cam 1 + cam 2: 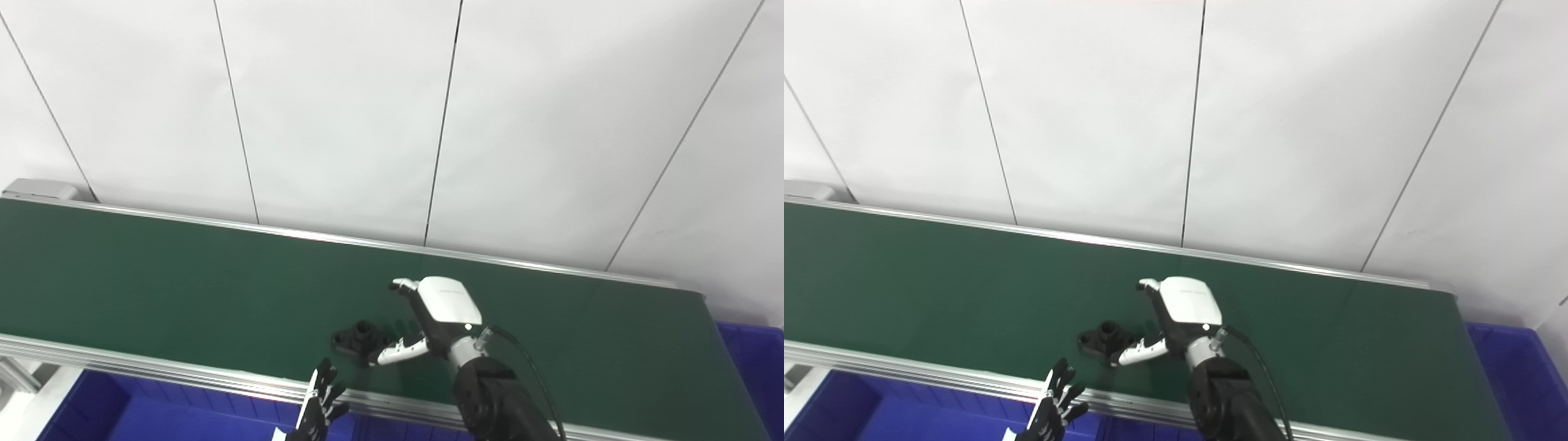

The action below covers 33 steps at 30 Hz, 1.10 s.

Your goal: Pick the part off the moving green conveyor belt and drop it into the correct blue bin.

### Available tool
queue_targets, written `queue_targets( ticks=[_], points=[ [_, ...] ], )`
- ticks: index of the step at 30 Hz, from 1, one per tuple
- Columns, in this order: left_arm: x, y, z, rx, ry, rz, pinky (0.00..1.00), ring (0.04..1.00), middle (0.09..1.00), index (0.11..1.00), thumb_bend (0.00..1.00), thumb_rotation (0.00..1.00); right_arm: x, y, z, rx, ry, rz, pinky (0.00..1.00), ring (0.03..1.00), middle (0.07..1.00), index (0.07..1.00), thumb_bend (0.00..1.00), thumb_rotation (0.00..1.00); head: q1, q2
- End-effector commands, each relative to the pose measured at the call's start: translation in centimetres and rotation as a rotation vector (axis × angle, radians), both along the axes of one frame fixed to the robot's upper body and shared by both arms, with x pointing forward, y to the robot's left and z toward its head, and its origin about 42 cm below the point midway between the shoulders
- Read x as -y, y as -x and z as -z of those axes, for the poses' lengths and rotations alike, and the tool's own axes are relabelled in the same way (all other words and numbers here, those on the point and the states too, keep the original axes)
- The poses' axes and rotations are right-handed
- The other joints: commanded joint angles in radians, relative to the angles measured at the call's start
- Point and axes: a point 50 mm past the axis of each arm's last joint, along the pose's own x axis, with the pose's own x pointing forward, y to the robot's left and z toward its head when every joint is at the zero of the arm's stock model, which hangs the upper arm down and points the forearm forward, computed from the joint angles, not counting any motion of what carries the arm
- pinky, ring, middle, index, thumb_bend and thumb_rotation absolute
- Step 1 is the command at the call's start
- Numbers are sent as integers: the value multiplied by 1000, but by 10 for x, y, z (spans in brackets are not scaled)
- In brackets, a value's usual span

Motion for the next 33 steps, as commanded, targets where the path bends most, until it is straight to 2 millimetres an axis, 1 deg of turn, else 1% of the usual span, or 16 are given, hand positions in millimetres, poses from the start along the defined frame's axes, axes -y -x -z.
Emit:
queue_targets(
  ticks=[1, 5, 8, 9, 10, 11, 12, 13, 14, 16, 17, 20, 24, 28, 29, 33],
  points=[
    [29, -3, -18, 66, 77, -9, 830, 917, 980, 1000, 860, 765, -12, -4, -16, 47, -5, -10, 729, 779, 821, 842, 1000, 478, 2, 2],
    [30, -2, -19, 65, 82, -12, 830, 916, 977, 1000, 861, 755, -9, 2, 0, 11, 9, -9, 712, 733, 783, 813, 1000, 451, 4, 5],
    [29, -1, -21, 65, 77, -15, 823, 912, 973, 1000, 871, 757, -5, 6, 13, -6, 25, -7, 641, 658, 698, 770, 1000, 427, 5, 13],
    [29, -1, -21, 65, 76, -14, 827, 912, 973, 1000, 875, 758, -4, 7, 16, -7, 33, -9, 555, 588, 634, 723, 988, 408, 5, 14],
    [29, 0, -22, 63, 80, -14, 828, 913, 973, 1000, 877, 758, -2, 8, 23, -12, 41, -9, 525, 565, 612, 707, 983, 402, 6, 18],
    [29, 0, -23, 62, 83, -14, 833, 914, 974, 1000, 879, 755, 0, 9, 27, -15, 46, -9, 385, 443, 518, 650, 922, 339, 6, 18],
    [29, 0, -23, 60, 87, -15, 836, 915, 974, 1000, 881, 753, 2, 11, 34, -15, 69, -17, 313, 380, 470, 620, 891, 307, 5, 21],
    [29, 0, -24, 59, 90, -16, 845, 918, 973, 1000, 880, 748, 3, 12, 38, -14, 85, -23, 227, 294, 398, 534, 643, 196, 4, 22],
    [28, 1, -24, 58, 95, -17, 853, 922, 976, 1000, 877, 745, 7, 12, 45, -18, 138, -35, 186, 252, 352, 504, 560, 152, 3, 24],
    [28, 1, -24, 55, 102, -18, 856, 924, 978, 1000, 875, 745, 12, 11, 54, -46, 240, -41, 167, 235, 329, 494, 536, 135, -1, 26],
    [27, 1, -24, 53, 104, -17, 865, 928, 981, 1000, 876, 745, 14, 9, 57, -67, 293, -37, 183, 259, 398, 489, 534, 69, -2, 26],
    [26, 2, -24, 46, 106, -14, 885, 937, 989, 1000, 883, 753, 18, 5, 58, -111, 375, -27, 217, 311, 398, 504, 526, 4, -4, 29],
    [24, 1, -24, 50, 103, -14, 894, 940, 991, 1000, 879, 761, 25, 0, 53, -139, 407, -9, 203, 298, 458, 490, 530, 0, -8, 30],
    [21, 2, -23, 49, 90, -7, 898, 944, 994, 1000, 869, 773, 28, -2, 47, -149, 387, 12, 204, 302, 405, 517, 524, 0, -14, 31],
    [21, 2, -23, 50, 90, -7, 899, 946, 996, 1000, 868, 773, 29, -2, 46, -150, 380, 15, 204, 298, 451, 497, 529, 0, -16, 31],
    [20, 1, -24, 56, 90, -10, 901, 943, 993, 1000, 860, 765, 31, 0, 46, -155, 347, 31, 204, 295, 465, 490, 531, 0, -17, 31]
  ],
)
